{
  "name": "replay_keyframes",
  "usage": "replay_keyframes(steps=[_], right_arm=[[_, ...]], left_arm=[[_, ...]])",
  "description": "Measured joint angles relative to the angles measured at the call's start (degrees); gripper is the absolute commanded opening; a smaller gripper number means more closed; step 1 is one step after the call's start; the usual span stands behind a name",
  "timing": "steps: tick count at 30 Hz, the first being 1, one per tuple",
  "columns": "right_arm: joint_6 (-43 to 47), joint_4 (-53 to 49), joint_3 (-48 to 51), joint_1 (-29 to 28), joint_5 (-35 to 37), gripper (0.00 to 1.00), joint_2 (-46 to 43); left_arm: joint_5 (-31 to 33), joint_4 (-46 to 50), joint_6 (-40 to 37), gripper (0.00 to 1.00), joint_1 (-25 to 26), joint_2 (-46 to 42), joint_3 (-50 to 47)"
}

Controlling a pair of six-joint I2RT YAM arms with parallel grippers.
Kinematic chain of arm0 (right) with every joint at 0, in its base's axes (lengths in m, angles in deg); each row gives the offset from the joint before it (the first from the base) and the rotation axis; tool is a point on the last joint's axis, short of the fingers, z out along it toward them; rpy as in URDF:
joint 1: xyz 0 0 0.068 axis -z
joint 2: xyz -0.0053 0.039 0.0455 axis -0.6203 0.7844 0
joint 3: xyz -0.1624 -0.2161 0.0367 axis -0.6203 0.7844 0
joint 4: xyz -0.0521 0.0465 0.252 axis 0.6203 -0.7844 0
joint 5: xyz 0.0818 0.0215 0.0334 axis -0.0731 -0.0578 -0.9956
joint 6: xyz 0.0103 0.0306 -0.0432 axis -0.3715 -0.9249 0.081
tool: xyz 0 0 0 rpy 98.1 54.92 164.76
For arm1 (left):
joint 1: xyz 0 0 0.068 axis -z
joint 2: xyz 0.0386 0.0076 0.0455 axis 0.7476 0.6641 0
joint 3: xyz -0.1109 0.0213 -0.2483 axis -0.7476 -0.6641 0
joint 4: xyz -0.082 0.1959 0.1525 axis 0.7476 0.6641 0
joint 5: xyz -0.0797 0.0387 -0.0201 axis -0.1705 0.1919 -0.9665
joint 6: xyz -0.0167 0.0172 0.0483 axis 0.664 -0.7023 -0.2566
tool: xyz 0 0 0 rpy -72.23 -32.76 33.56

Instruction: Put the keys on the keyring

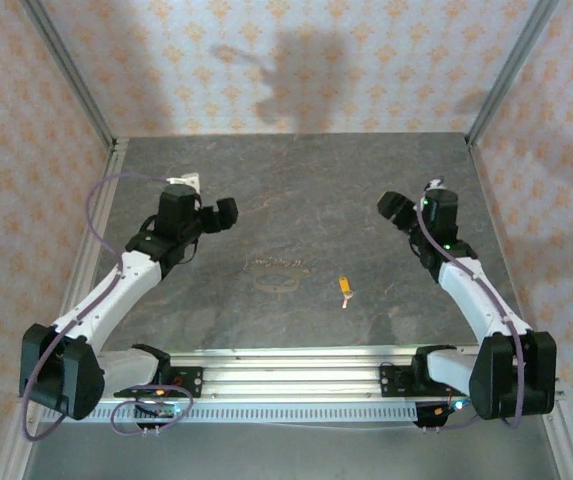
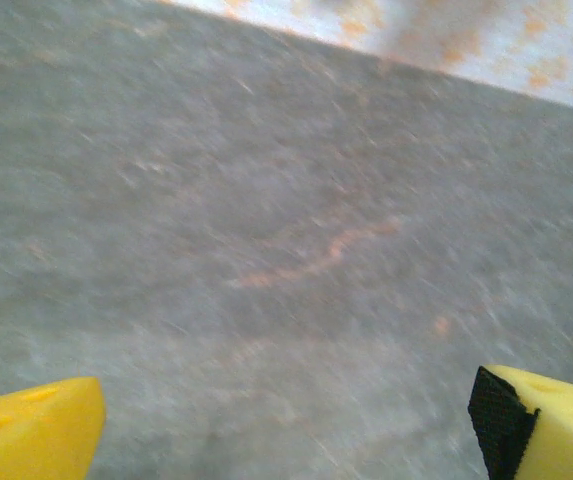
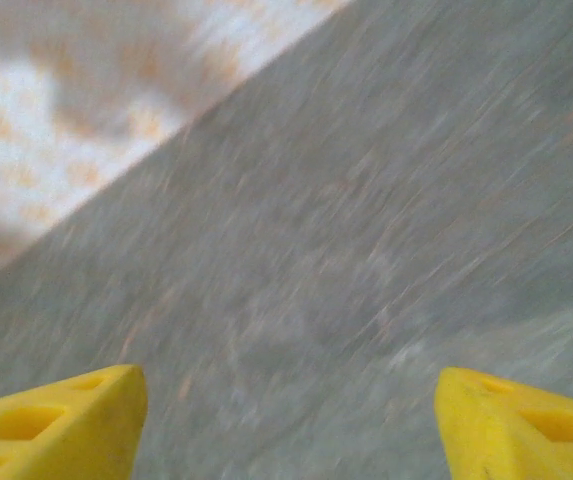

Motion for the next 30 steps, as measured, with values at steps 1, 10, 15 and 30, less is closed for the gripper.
replay_keyframes(steps=[1, 10, 15, 30], right_arm=[[0.17, -0.94, 0.0, -1.75, -1.01, 0.7, 0.35], [3.04, -6.67, 0.52, -17.92, -5.25, 0.59, 7.13], [4.17, -7.21, 1.73, -22.34, -5.9, 0.57, 9.75], [6.08, -5.11, 1.77, -28.68, -6.32, 0.49, 18.88]], left_arm=[[-0.11, 0.87, 1.05, 0.96, 1.6, -0.22, 0.0], [0.22, 2.27, 13.86, 0.97, 14.56, -3.13, -5.81], [1.27, -0.37, 20.15, 0.97, 19.1, -2.4, -10.19], [1.18, -12.15, 26.27, 0.99, 19.96, 9.29, -11.37]])
